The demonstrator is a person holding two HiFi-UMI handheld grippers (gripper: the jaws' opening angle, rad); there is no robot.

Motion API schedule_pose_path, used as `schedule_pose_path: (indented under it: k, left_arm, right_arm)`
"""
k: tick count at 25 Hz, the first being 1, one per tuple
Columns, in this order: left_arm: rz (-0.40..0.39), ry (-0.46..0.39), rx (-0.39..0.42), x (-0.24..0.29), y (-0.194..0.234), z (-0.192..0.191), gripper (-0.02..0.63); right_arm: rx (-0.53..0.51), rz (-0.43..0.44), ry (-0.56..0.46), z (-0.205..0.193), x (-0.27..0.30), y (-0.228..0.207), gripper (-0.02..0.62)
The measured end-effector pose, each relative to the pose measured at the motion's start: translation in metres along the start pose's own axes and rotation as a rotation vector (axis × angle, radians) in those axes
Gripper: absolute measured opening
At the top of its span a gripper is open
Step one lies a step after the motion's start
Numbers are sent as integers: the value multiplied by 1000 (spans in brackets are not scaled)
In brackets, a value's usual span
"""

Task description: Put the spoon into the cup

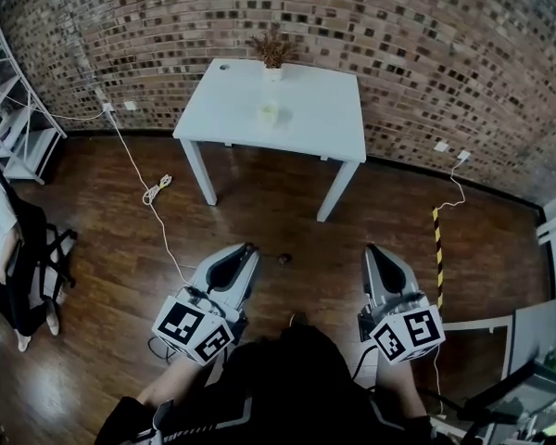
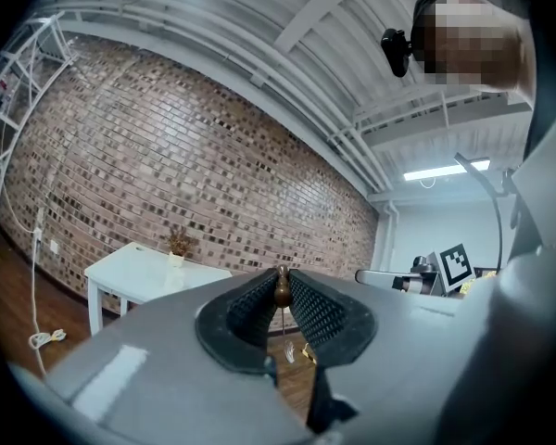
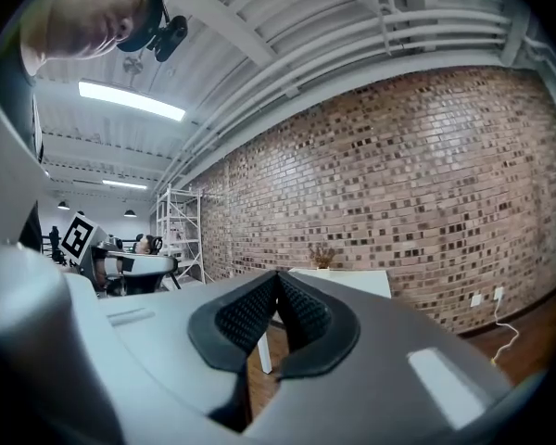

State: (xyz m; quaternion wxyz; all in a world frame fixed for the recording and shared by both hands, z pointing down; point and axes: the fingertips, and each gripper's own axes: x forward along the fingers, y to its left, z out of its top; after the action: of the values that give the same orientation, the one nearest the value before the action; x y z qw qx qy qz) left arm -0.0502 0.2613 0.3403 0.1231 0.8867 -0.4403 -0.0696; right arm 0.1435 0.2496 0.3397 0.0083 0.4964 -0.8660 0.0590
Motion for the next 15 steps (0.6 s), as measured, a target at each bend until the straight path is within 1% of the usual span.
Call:
schedule_pose_path:
  k: [5, 11, 15]
  left_arm:
    - [38, -7, 3, 45, 10, 5, 35]
    - [84, -8, 41, 102, 16, 22, 35]
    - [108, -3, 29, 131, 23, 23, 36]
  right_arm:
    - [4, 39, 7, 0, 36, -35, 6]
    - [-14, 117, -24, 22, 75, -75, 6]
    - [-13, 130, -20, 23, 94, -104, 6]
